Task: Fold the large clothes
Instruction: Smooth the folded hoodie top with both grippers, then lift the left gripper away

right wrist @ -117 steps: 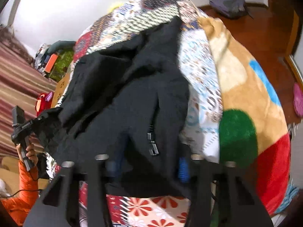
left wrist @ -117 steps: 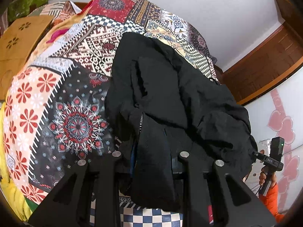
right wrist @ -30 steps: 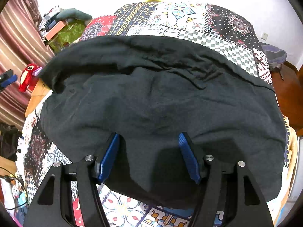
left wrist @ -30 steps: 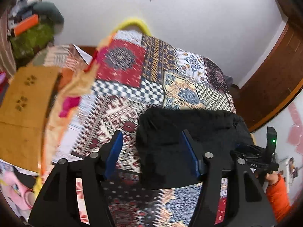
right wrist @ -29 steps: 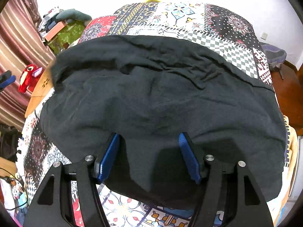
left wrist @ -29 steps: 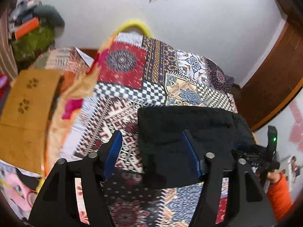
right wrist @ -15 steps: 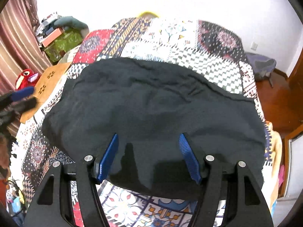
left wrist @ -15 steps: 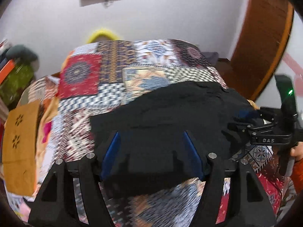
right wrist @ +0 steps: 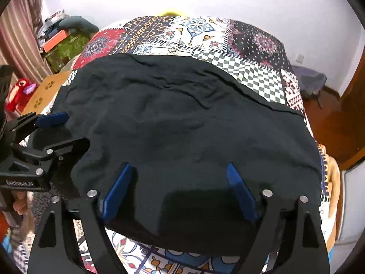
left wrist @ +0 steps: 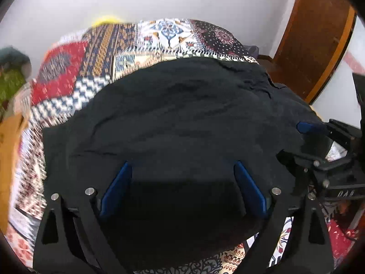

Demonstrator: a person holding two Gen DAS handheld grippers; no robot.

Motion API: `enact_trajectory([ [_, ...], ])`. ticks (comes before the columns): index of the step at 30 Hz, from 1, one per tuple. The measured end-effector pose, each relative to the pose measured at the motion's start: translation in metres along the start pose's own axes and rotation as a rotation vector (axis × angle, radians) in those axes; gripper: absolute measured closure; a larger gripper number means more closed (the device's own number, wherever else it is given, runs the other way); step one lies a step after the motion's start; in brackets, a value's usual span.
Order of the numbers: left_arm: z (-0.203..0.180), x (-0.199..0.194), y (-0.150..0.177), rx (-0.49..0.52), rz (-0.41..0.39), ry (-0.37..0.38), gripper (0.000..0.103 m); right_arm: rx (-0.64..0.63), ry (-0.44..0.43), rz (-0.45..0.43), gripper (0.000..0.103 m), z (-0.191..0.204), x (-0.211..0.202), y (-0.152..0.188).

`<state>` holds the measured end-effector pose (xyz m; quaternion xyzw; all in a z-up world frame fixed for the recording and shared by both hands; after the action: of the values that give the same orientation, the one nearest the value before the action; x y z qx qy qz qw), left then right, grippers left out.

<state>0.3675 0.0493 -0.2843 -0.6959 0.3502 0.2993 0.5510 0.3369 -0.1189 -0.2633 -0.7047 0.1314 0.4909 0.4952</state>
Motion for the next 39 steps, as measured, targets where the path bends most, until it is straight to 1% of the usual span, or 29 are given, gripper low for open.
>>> enact_trajectory([
  [2, 0.002, 0.003, 0.004, -0.007, 0.009, 0.006, 0.010, -0.018, 0.020, 0.007, 0.018, 0.003, 0.001, 0.000],
  [5, 0.003, -0.004, 0.009, 0.014, -0.013, -0.025, 0.010, -0.014, 0.019, 0.021, 0.018, 0.003, -0.001, 0.000],
  [9, 0.020, -0.017, 0.015, -0.031, -0.018, -0.044, 0.010, -0.005, 0.013, 0.040, 0.018, 0.001, -0.007, 0.002],
  [10, 0.027, -0.023, 0.016, -0.037, -0.024, -0.067, 0.011, -0.004, 0.012, 0.045, 0.019, 0.001, -0.011, 0.003],
  [11, 0.036, -0.029, 0.018, -0.030, -0.038, -0.121, 0.011, -0.003, 0.012, 0.047, 0.019, 0.002, -0.013, 0.004],
  [13, 0.050, -0.038, 0.021, -0.022, -0.054, -0.187, 0.011, 0.004, 0.012, 0.052, 0.019, 0.003, -0.020, 0.007],
  [15, 0.066, -0.050, 0.026, -0.067, -0.056, -0.189, 0.011, 0.012, 0.010, 0.052, 0.019, 0.004, -0.026, 0.009],
  [17, 0.086, -0.066, 0.028, -0.141, -0.071, -0.189, 0.011, 0.016, 0.011, 0.047, 0.019, 0.005, -0.033, 0.011],
  [19, 0.102, -0.082, 0.028, -0.207, -0.114, -0.221, 0.011, 0.020, 0.013, 0.039, 0.019, 0.007, -0.041, 0.011],
  [20, 0.107, -0.093, 0.030, -0.242, -0.144, -0.217, 0.011, 0.023, 0.013, 0.036, 0.019, 0.008, -0.043, 0.011],
  [23, 0.115, -0.115, 0.037, -0.347, -0.205, -0.174, 0.011, 0.032, 0.004, 0.025, 0.019, 0.010, -0.050, 0.009],
  [26, 0.123, -0.121, 0.047, -0.468, -0.203, -0.098, 0.011, 0.045, -0.005, 0.015, 0.019, 0.013, -0.054, 0.006],
  [27, 0.125, -0.117, 0.051, -0.516, -0.186, -0.054, 0.011, 0.050, -0.011, 0.012, 0.019, 0.014, -0.055, 0.006],
  [29, 0.126, -0.107, 0.060, -0.605, -0.142, 0.056, 0.011, 0.055, -0.023, 0.008, 0.019, 0.017, -0.056, 0.004],
  [31, 0.126, -0.089, 0.071, -0.683, -0.078, 0.151, 0.011, 0.057, -0.031, 0.002, 0.019, 0.019, -0.058, 0.004],
  [33, 0.126, -0.071, 0.081, -0.747, -0.020, 0.214, 0.012, 0.054, -0.036, -0.001, 0.019, 0.021, -0.057, 0.004],
  [36, 0.123, -0.053, 0.091, -0.818, 0.032, 0.292, 0.012, 0.051, -0.039, 0.004, 0.019, 0.022, -0.053, 0.005],
  [37, 0.123, -0.049, 0.091, -0.847, 0.033, 0.321, 0.012, 0.053, -0.040, 0.005, 0.019, 0.022, -0.052, 0.006],
  [39, 0.125, -0.045, 0.087, -0.884, 0.011, 0.365, 0.012, 0.059, -0.045, 0.008, 0.019, 0.022, -0.048, 0.007],
])
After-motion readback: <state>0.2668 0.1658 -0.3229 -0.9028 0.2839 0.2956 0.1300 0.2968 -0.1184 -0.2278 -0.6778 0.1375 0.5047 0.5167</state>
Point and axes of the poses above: each gripper's, at about its wrist camera, not at the fingertips, and x roughly the way its jaws point, z to its left, y to its underside, the point moved 7 cm from there along x, roughly the way its jaws point, and after that the axes turned 10 degrees about -x, right-handed, at the moved point
